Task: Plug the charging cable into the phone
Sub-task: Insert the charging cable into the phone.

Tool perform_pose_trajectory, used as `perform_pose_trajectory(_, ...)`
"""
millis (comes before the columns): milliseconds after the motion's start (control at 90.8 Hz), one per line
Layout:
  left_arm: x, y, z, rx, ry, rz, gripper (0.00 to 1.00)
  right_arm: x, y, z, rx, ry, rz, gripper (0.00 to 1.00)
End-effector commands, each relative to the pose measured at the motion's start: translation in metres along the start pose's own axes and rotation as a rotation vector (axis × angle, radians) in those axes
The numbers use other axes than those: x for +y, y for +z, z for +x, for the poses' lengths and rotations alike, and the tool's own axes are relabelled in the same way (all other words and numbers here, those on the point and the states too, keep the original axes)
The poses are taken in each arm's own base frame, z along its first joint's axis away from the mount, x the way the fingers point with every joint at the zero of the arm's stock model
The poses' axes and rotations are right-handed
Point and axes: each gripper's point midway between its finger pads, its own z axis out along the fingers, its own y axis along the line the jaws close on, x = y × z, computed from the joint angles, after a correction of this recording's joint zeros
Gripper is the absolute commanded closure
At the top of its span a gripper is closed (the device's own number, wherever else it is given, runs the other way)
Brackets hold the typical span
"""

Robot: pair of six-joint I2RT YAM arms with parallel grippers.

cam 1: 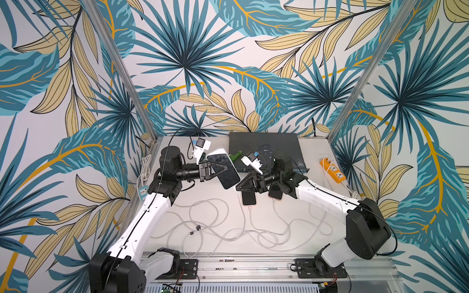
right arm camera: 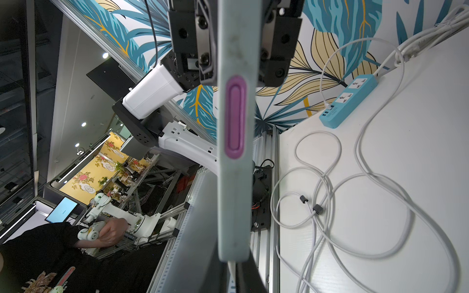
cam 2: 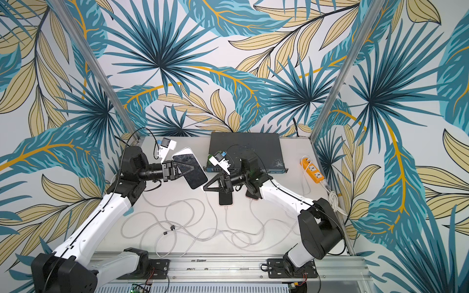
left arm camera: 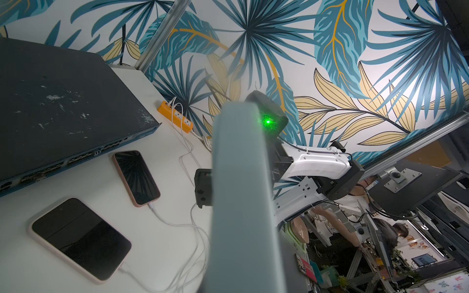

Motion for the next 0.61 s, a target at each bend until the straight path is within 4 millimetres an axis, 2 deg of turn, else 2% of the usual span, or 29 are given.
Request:
perform_pose_trajectory(0, -0.015, 0.008, 0.019, 0.09, -0.03, 0.078, 1.0, 0.009, -0.006, -0.047, -0.111, -0.175, 0.054, 1.0)
perform_pose_trajectory(209, -0.009, 0.008, 0.018, 0.081, -0.03, 0.02, 1.0, 0.003, -0.007, -0.041, -0.094, -0.134, 0.066, 0.99)
perform_pose_trajectory(286, 0.004, 0.005, 0.011, 0.064, -0.054, -0.045, 1.0, -0.002, -0.008, -0.029, -0.062, -0.105, 0.087, 0.7)
perform_pose_trajectory(375, 0.026, -0.002, 0.001, 0.027, -0.115, -0.117, 1.0, -0.015, -0.018, -0.01, -0.046, -0.065, 0.15, 0.49)
perform_pose_trajectory(441, 0.049, -0.013, -0.006, -0.012, -0.156, -0.191, 1.0, -0.021, -0.029, 0.002, -0.056, -0.033, 0.179, 0.43)
perform_pose_trajectory(507, 0.073, -0.022, -0.003, -0.026, -0.231, -0.269, 1.0, -0.026, -0.041, 0.014, -0.068, -0.001, 0.224, 0.37)
perform_pose_trajectory(595, 0.115, -0.03, 0.012, -0.009, -0.327, -0.404, 1.0, -0.033, -0.057, 0.024, -0.095, 0.019, 0.295, 0.35)
